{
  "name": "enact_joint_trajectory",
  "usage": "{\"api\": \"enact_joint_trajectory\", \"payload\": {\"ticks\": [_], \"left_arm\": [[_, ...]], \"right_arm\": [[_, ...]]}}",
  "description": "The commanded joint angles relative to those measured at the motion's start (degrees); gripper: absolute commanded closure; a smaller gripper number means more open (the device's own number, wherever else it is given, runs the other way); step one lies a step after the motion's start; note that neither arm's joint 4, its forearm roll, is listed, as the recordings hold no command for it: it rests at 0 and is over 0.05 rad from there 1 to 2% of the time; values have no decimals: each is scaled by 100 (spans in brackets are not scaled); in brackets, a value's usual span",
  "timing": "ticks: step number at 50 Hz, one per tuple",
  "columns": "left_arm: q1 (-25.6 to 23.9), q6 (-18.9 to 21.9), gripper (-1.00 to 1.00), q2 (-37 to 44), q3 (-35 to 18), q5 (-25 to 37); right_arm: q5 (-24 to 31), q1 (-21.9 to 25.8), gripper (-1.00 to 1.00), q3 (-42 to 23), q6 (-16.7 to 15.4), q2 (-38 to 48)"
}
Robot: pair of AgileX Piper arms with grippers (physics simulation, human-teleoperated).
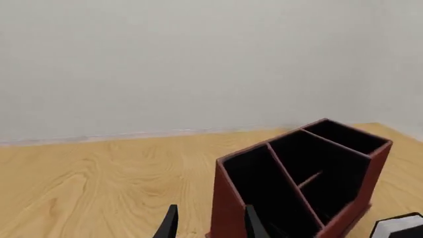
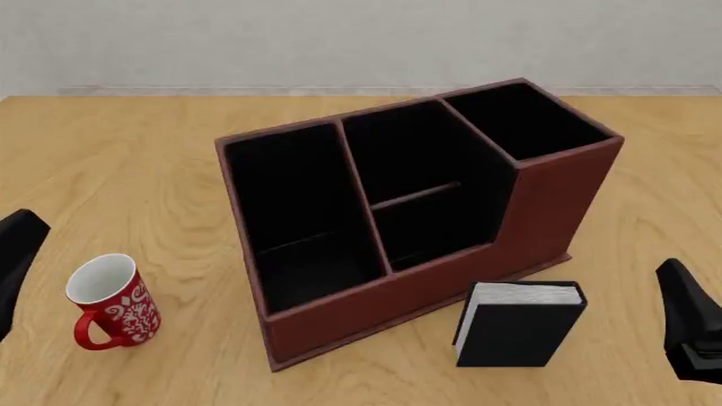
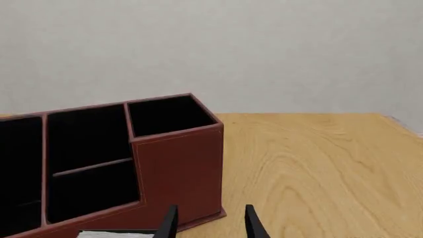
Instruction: Pick up the book and place it in the back compartment of the caddy.
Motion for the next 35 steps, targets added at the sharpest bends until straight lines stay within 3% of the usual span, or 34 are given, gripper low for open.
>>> {"api": "enact_joint_trajectory", "payload": {"ticks": [1,12,13,30,35], "left_arm": [[-1073,-50,-100,641,-419,-52],[-1970,122,-100,1793,-1033,-483],[-2283,132,-100,2135,-1172,-659],[-3339,299,-100,3969,-1184,-2060],[-3763,382,-100,4771,-1404,-2461]], "right_arm": [[5,-1,-100,-5,9,5],[30,3,-100,-30,-38,-20],[17,-3,-100,-11,18,4],[46,0,-100,-37,-5,-12],[-11,2,-100,-8,-32,4]]}}
